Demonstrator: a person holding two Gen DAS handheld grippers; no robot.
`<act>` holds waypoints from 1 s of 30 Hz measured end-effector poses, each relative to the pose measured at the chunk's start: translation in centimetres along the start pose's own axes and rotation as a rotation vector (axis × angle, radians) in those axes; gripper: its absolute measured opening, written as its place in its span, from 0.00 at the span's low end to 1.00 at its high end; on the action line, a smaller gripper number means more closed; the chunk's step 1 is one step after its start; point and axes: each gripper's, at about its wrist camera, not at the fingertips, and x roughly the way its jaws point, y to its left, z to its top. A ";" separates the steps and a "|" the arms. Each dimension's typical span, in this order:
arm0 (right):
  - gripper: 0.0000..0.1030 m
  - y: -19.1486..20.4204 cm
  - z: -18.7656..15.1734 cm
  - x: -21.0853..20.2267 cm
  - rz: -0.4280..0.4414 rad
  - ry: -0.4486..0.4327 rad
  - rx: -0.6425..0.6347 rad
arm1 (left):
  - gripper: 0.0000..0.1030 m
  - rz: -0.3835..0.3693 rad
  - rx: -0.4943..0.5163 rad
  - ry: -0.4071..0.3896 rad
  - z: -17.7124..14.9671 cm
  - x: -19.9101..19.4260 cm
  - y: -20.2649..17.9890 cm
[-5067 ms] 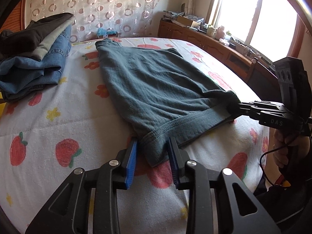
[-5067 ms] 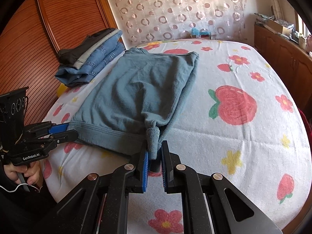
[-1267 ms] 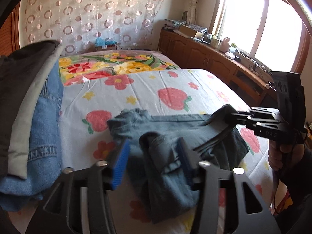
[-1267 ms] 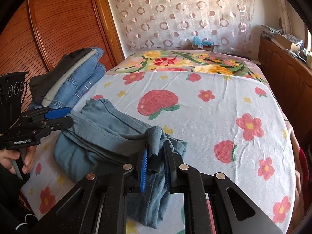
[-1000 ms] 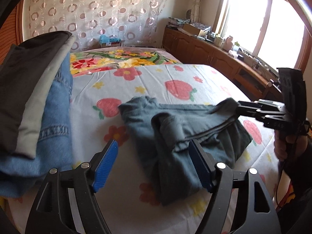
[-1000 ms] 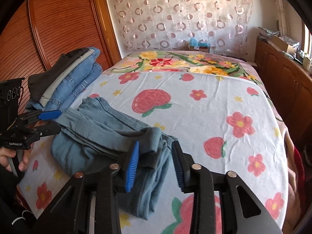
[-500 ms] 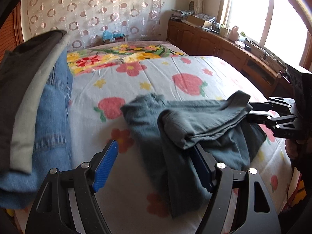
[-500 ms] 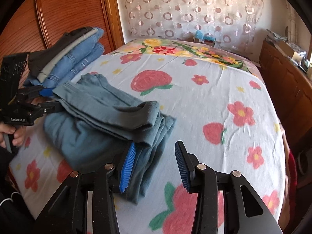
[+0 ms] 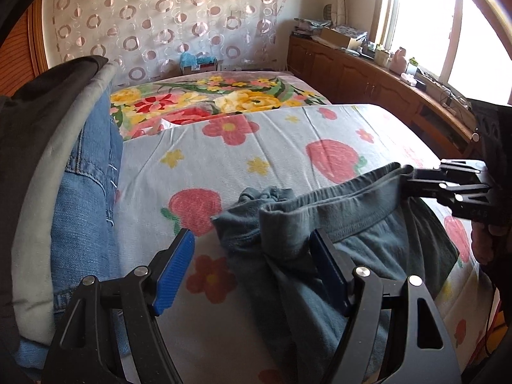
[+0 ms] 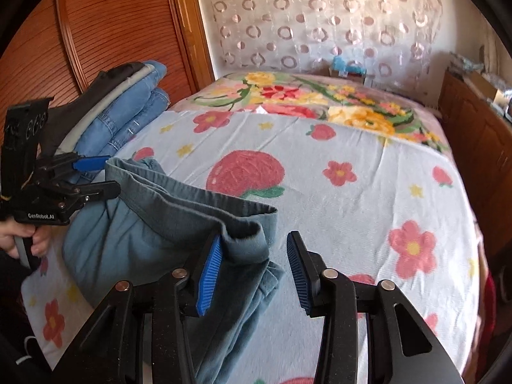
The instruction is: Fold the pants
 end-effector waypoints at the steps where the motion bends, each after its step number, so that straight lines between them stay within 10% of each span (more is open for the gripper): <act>1: 0.17 -0.2 0.0 0.2 0.024 0.006 0.010 | 0.73 0.000 -0.003 -0.004 -0.1 -0.1 0.1; 12: 0.10 1.1 0.2 0.7 -0.053 -0.033 0.013 | 0.70 -0.027 -0.014 -0.041 -0.6 -2.1 0.1; 30: 0.40 2.8 -5.3 -5.8 -0.030 0.009 0.103 | 0.34 -0.138 0.001 -0.011 -6.6 -5.5 -2.4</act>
